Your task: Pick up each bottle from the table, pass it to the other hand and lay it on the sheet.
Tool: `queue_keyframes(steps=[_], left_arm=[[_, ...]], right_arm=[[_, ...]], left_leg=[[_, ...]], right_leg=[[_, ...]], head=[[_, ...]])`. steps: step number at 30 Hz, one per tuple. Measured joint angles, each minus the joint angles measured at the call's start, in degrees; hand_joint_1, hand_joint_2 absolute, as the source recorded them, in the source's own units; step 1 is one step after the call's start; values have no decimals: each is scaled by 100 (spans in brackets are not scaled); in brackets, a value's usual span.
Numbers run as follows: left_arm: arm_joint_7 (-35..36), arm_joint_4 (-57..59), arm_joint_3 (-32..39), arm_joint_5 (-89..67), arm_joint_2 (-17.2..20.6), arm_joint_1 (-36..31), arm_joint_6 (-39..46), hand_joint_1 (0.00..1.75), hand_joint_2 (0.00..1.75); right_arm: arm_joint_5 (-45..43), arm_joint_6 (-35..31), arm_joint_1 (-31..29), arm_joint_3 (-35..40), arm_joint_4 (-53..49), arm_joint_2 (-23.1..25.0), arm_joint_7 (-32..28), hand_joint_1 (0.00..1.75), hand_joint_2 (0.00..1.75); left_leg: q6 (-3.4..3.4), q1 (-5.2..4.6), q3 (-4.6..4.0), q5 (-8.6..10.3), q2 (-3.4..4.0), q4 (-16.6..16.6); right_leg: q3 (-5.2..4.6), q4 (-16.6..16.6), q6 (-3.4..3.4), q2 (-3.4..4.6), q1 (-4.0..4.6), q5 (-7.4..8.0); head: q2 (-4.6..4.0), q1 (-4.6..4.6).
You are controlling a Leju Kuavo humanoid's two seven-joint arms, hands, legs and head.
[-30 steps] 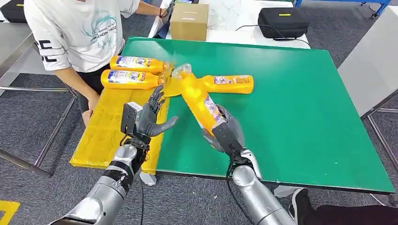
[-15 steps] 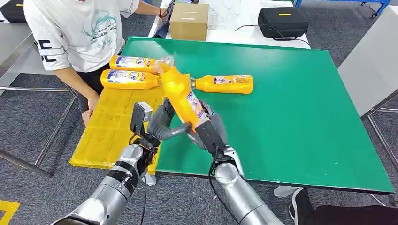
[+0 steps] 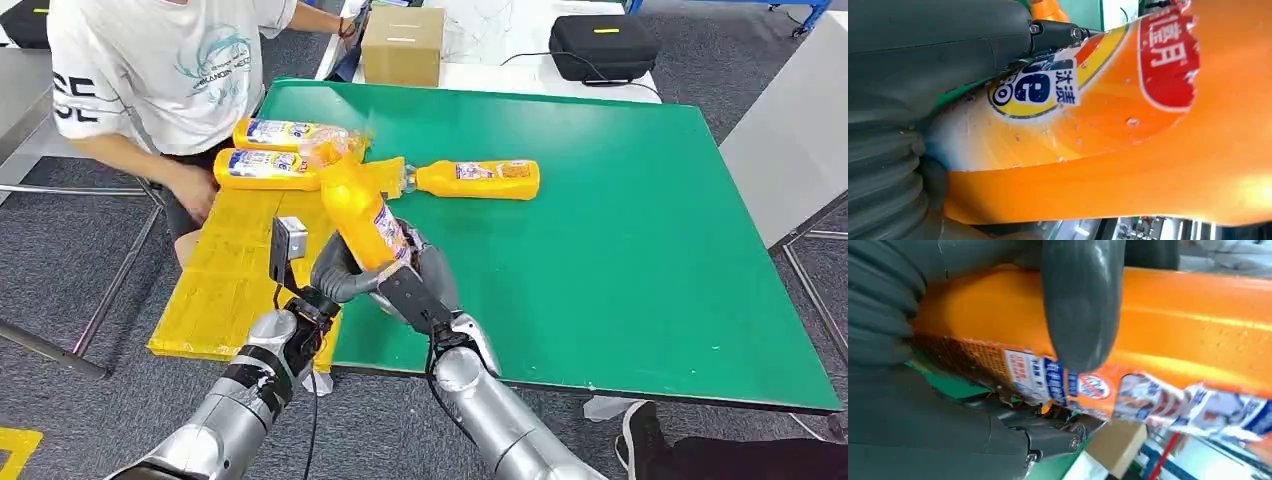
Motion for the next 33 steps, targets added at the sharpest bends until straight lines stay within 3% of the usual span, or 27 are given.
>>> queue_keyframes(steps=[5,6,15,16,17,18,33], left_arm=[[2,-52,-39,55,52,64,4,0,175],[2,-59,-44,76,68,75,4,175,175],[31,-59,-57,131,129,126,92,175,175],[22,-59,-57,131,131,134,92,175,175],[15,-59,-57,131,138,141,96,175,175],[11,-59,-57,131,142,147,118,175,175],[-31,-249,120,203,236,243,472,175,175]], right_arm=[[70,116,-111,122,223,7,42,175,175],[72,118,-130,144,256,7,46,175,175],[66,407,-244,183,479,0,122,175,175],[66,420,-248,183,492,0,122,159,175],[66,426,-254,186,509,0,122,12,175],[74,435,-262,192,527,0,127,0,175],[-75,183,-253,175,520,-48,96,0,175]], left_leg=[[0,0,-1,0,4,0],[0,0,-1,0,2,0],[0,0,-1,0,4,0],[0,0,-1,0,4,0],[0,0,-1,0,4,0],[0,0,-1,0,4,0],[0,0,-1,0,3,0]], right_leg=[[-1,0,0,2,-1,0],[-1,0,0,1,-1,0],[-3,0,0,2,0,0],[-3,0,0,2,0,0],[-3,0,0,3,0,0],[-3,0,0,3,0,0],[-4,0,0,2,0,1]], head=[[0,-2],[0,-2],[0,-2],[0,-2],[0,-2],[0,-2],[0,-4]])
